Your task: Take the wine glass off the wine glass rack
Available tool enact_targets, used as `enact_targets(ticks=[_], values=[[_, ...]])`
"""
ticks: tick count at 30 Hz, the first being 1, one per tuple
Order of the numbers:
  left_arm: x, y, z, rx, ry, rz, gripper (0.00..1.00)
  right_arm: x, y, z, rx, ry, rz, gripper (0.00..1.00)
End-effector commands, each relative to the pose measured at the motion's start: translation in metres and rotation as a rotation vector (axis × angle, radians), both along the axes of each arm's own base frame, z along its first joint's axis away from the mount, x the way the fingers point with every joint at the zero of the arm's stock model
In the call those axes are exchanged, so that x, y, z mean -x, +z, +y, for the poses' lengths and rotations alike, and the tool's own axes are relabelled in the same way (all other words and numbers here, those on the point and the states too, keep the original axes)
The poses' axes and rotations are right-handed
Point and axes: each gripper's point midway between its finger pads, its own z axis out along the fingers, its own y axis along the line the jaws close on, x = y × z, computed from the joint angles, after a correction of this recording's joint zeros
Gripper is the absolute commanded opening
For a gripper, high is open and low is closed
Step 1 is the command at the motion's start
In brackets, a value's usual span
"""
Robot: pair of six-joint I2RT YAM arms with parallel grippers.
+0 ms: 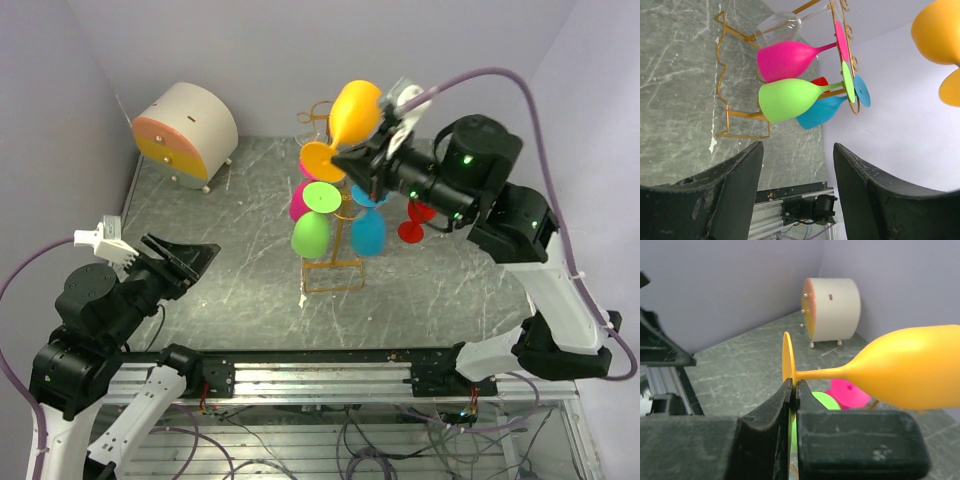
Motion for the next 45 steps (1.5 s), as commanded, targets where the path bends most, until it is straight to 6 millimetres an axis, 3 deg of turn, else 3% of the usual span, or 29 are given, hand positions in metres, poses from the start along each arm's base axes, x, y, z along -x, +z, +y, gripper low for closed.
enact_targets(ticks=[1,9,14,17,28,45], values=[[0.008,0.024,-0.007,0.075,-0.042,-0.041,0.69,0.015,0.01,0.007,0.08,-0.059,-0.128,0.0],[0.019,0.051,-0.01,0.23,-0.052,-0.08,0.68,0.065,-0.021,0.037,0.266,-0.091,-0.313,0.0],[0.026,0.072,-0.016,0.369,-0.091,-0.088,0.67,0.088,-0.047,0.04,0.383,-0.162,-0.482,0.0],[0.029,0.08,-0.025,0.452,-0.14,-0.079,0.67,0.098,-0.052,0.043,0.37,-0.149,-0.535,0.0],[0.033,0.066,-0.057,0.647,-0.31,0.1,0.66,0.115,-0.074,0.077,0.368,-0.141,-0.674,0.0],[0.043,0.07,-0.057,0.746,-0.343,0.132,0.66,0.133,-0.107,0.116,0.381,-0.049,-0.737,0.0]])
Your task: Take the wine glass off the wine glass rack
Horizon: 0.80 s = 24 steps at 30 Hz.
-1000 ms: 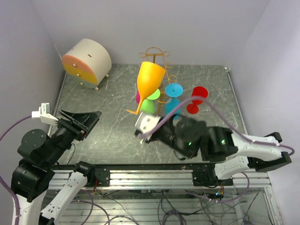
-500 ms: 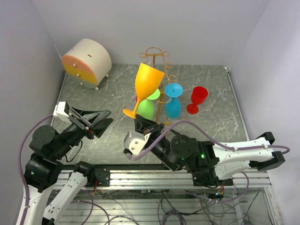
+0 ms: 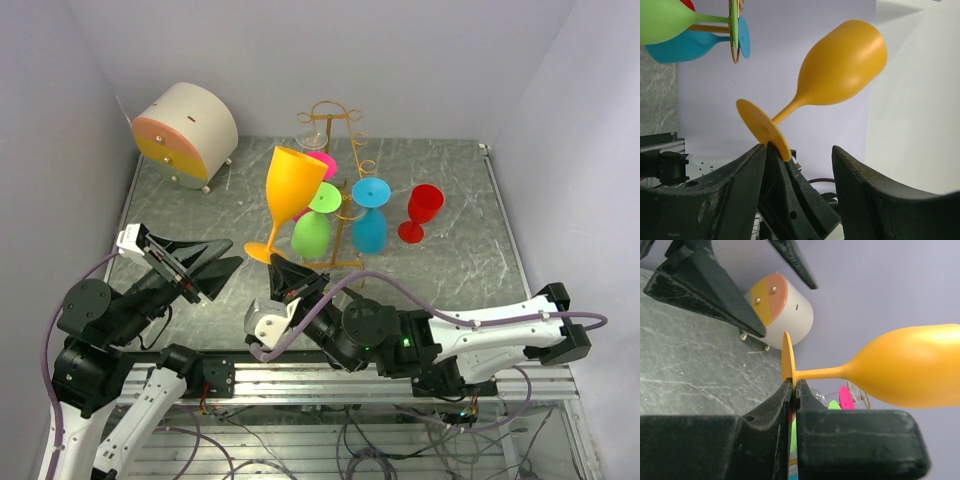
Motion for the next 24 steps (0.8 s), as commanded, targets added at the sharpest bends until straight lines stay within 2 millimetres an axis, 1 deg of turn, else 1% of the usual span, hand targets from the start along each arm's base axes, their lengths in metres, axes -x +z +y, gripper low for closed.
enact_targets(ticks=[1,7,14,17,22,24], values=[[0.013,0.01,-0.006,0.031,-0.073,-0.028,0.66,0.023,0.001,0.013,-0.033,0.072,-0.012,0.0],[0.011,0.003,-0.009,0.029,-0.085,-0.013,0.66,0.032,0.0,0.019,-0.047,0.102,-0.035,0.0],[0.01,0.0,-0.01,0.028,-0.094,-0.012,0.65,0.041,-0.005,0.025,-0.029,0.127,-0.072,0.0],[0.009,-0.001,-0.011,0.028,-0.093,-0.015,0.6,0.046,-0.01,0.028,-0.012,0.146,-0.078,0.0],[0.009,0.003,-0.014,0.041,-0.114,-0.047,0.41,0.05,-0.016,0.03,0.003,0.159,-0.08,0.0],[0.008,0.004,-0.016,0.041,-0.124,-0.06,0.39,0.052,-0.016,0.03,0.004,0.163,-0.082,0.0]])
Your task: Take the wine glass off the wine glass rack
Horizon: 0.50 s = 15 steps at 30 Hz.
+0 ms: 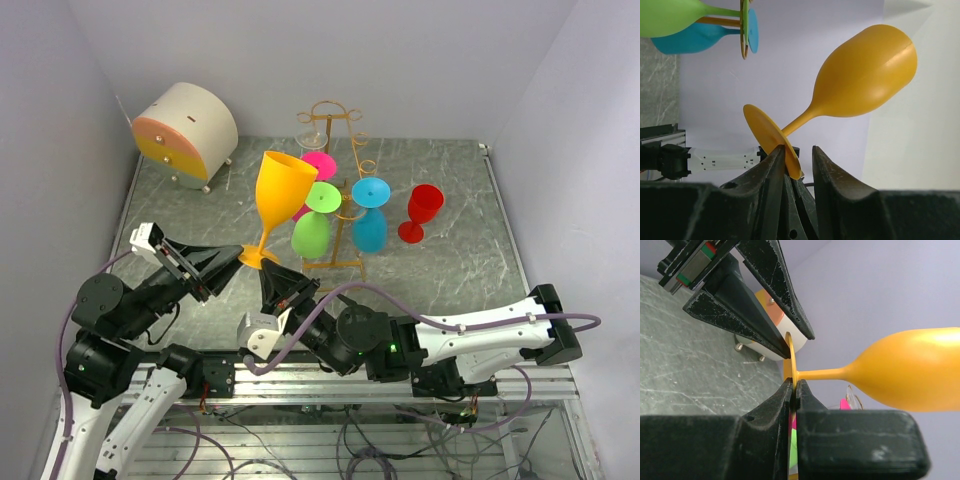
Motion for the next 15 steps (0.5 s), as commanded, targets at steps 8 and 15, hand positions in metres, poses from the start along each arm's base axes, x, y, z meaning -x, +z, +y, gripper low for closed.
enact_targets(ticks=[8,15], values=[[0.013,0.013,-0.014,0.011,-0.124,-0.11,0.43,0.053,-0.009,0.018,0.036,0.159,-0.029,0.0],[0.01,0.005,-0.018,-0.044,-0.136,-0.113,0.32,0.056,-0.013,0.015,0.051,0.161,-0.032,0.0]])
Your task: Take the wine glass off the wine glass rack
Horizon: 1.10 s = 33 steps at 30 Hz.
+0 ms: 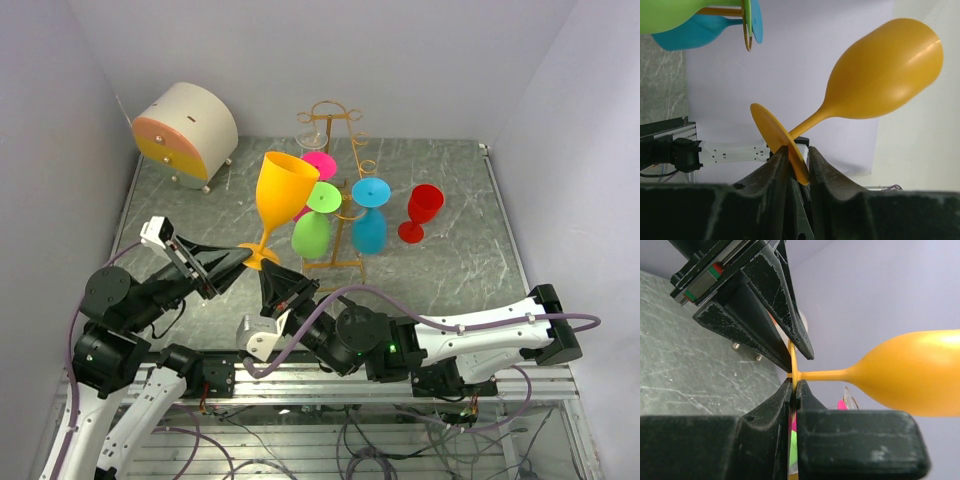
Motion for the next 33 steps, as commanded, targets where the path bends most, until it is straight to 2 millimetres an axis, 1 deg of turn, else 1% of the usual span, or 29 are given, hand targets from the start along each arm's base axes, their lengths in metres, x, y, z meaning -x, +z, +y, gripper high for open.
enact_targets(ticks=[1,2,5,6,8,11,13,16,19,20,21,22,26,30,33], values=[[0.009,0.009,-0.007,-0.017,-0.063,-0.071,0.27,0.056,-0.012,0.014,0.034,0.157,-0.005,0.0],[0.008,0.007,-0.007,-0.019,-0.065,-0.074,0.21,0.056,-0.012,0.012,0.033,0.154,-0.003,0.0],[0.006,0.002,-0.008,-0.033,-0.064,-0.076,0.08,0.056,-0.014,0.008,0.031,0.139,0.005,0.0],[0.005,0.0,-0.008,-0.038,-0.061,-0.08,0.07,0.055,-0.013,0.006,0.024,0.13,0.011,0.0],[0.003,-0.005,-0.007,-0.048,-0.047,-0.083,0.07,0.052,-0.014,0.0,0.014,0.1,0.024,0.06],[0.0,-0.01,-0.005,-0.051,-0.024,-0.097,0.07,0.048,-0.013,-0.014,-0.008,0.038,0.057,0.23],[-0.002,-0.012,-0.003,-0.045,-0.003,-0.121,0.07,0.047,-0.013,-0.026,-0.019,0.006,0.094,0.31],[-0.006,-0.015,0.002,-0.05,0.045,-0.156,0.07,0.047,-0.015,-0.045,-0.043,-0.048,0.194,0.34],[-0.009,-0.017,0.007,-0.068,0.089,-0.19,0.07,0.043,-0.022,-0.066,-0.033,-0.115,0.298,0.35],[-0.011,-0.019,0.008,-0.079,0.1,-0.201,0.07,0.042,-0.023,-0.073,-0.043,-0.132,0.344,0.35],[-0.012,-0.02,0.01,-0.103,0.118,-0.219,0.07,0.04,-0.019,-0.08,-0.064,-0.148,0.389,0.35],[-0.014,-0.021,0.011,-0.117,0.13,-0.226,0.07,0.039,-0.02,-0.086,-0.078,-0.159,0.427,0.35],[-0.018,-0.029,0.017,-0.231,0.181,-0.274,0.07,0.026,0.001,-0.118,-0.195,-0.229,0.534,0.35],[-0.019,-0.034,0.025,-0.311,0.226,-0.317,0.07,0.011,0.035,-0.143,-0.345,-0.26,0.626,0.36],[-0.018,-0.038,0.029,-0.351,0.244,-0.331,0.07,-0.006,0.056,-0.16,-0.422,-0.29,0.666,0.36]])
